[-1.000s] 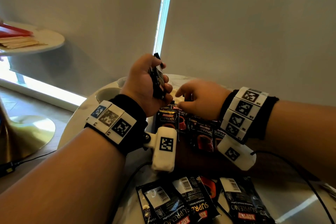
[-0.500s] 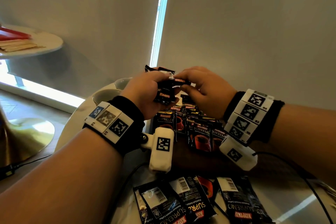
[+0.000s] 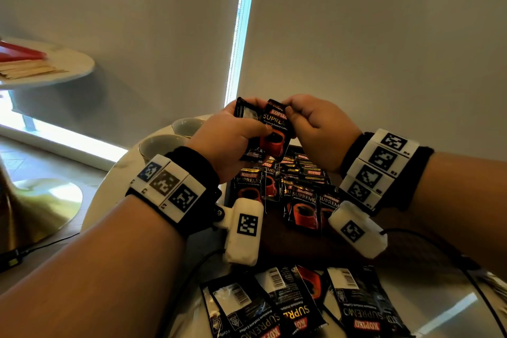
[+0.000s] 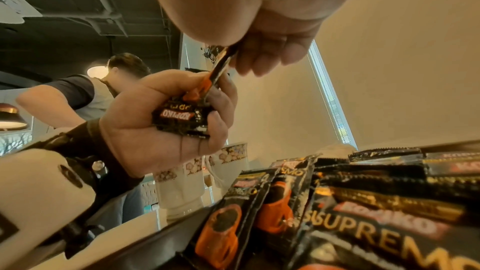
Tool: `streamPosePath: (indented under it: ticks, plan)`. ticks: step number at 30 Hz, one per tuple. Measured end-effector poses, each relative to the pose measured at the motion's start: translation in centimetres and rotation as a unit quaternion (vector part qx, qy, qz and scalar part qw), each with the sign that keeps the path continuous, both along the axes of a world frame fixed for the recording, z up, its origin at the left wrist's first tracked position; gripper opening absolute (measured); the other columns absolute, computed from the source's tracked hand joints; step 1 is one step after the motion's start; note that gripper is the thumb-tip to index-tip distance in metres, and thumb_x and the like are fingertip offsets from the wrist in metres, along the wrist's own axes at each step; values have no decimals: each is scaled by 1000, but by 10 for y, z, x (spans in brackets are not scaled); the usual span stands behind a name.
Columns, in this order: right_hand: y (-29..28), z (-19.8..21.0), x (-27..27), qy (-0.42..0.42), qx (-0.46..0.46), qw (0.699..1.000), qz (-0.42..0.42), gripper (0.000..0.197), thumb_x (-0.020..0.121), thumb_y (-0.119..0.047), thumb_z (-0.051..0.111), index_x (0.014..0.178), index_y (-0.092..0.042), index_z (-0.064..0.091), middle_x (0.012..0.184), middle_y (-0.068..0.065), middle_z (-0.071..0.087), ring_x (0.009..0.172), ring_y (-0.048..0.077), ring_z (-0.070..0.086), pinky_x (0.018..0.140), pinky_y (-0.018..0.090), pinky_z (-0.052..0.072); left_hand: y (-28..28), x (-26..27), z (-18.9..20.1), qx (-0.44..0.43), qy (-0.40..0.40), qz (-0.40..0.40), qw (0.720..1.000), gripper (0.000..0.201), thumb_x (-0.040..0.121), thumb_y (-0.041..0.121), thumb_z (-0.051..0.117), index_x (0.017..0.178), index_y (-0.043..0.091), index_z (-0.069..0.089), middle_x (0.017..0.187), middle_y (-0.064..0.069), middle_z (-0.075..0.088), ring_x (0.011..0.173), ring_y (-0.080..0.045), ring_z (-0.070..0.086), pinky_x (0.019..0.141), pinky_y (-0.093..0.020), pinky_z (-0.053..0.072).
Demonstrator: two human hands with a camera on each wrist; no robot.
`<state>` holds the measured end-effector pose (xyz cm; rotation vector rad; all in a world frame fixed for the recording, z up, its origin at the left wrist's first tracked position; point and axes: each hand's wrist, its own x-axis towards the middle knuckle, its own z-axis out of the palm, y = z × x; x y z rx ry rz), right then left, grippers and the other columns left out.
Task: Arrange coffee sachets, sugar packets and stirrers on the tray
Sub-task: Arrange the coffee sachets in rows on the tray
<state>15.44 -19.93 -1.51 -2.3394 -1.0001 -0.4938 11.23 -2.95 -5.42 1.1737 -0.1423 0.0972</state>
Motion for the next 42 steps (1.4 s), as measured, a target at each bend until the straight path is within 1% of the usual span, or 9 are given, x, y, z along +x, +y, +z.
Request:
streamPosePath:
  ticks: [3, 6, 9, 11, 18, 22, 26, 32, 42]
  plan:
    - [0, -2, 2, -13, 30, 999, -34, 6, 102, -21, 50, 102, -26, 53, 91, 0, 60, 75, 12, 55, 60, 30, 42, 1, 0, -1, 1, 1, 1, 1000, 39, 90, -11, 57, 115, 19, 60, 113, -21, 71, 91, -38, 72, 72, -47, 57]
    - [-6, -2, -1, -47, 26, 999, -5, 33, 89, -37, 66, 109, -21, 45, 107, 4, 51, 81, 10, 49, 66, 17, 40, 2, 2, -2, -7, 12, 27, 1000, 37, 91, -9, 56, 113, 20, 60, 113, -20, 71, 100, -39, 72, 81, -54, 55]
    - [-9, 2, -3, -70, -138, 988, 26, 54, 71, -63, 69, 105, -23, 57, 124, -1, 48, 111, 14, 47, 91, 24, 44, 3, 3, -2, -20, 18, 32, 999, 36, 91, -8, 57, 115, 20, 57, 108, -19, 73, 95, -38, 74, 77, -55, 58]
    - [-8, 2, -3, -58, -164, 985, 17, 51, 69, -59, 71, 105, -25, 57, 131, -1, 47, 120, 15, 45, 99, 31, 44, 3, 2, -1, -17, 16, 24, 999, 38, 91, -8, 58, 119, 18, 56, 106, -19, 73, 91, -36, 76, 69, -50, 58]
    - [-4, 0, 4, -40, -156, 987, 15, 47, 68, -44, 74, 102, -25, 49, 102, -4, 48, 91, 15, 47, 76, 27, 44, -1, 0, -2, 0, 29, 21, 999, 33, 92, 7, 69, 120, 18, 56, 99, -14, 74, 87, -31, 74, 66, -42, 56]
    - [-8, -3, 0, 25, -193, 981, -20, 55, 69, -40, 81, 108, -27, 45, 110, -4, 46, 102, 16, 46, 87, 32, 49, 5, 2, 2, -35, 61, 92, 993, 27, 91, 31, 75, 110, 24, 57, 102, -5, 61, 80, -17, 61, 56, -33, 53]
    - [-9, -10, -7, 57, -312, 948, -8, 58, 70, -38, 82, 110, -31, 40, 111, -9, 41, 100, 11, 45, 76, 19, 45, 9, 3, 7, -111, 53, 118, 985, 26, 93, 31, 73, 109, 20, 55, 95, -3, 59, 69, -14, 58, 60, -33, 52]
    - [1, -23, -15, 81, -408, 909, -6, 66, 67, -44, 84, 117, -32, 42, 120, -9, 37, 105, 11, 45, 86, 33, 56, 12, 4, 7, -128, 67, 111, 983, 32, 95, 33, 70, 117, 19, 52, 88, -1, 61, 63, -14, 59, 59, -31, 51]
    - [8, -27, -16, 64, -456, 888, -23, 74, 70, -56, 79, 130, -32, 44, 129, -4, 34, 117, 19, 40, 97, 42, 51, 11, 1, 9, -132, 74, 116, 982, 32, 96, 31, 68, 121, 17, 52, 87, -1, 60, 63, -14, 58, 59, -31, 51]
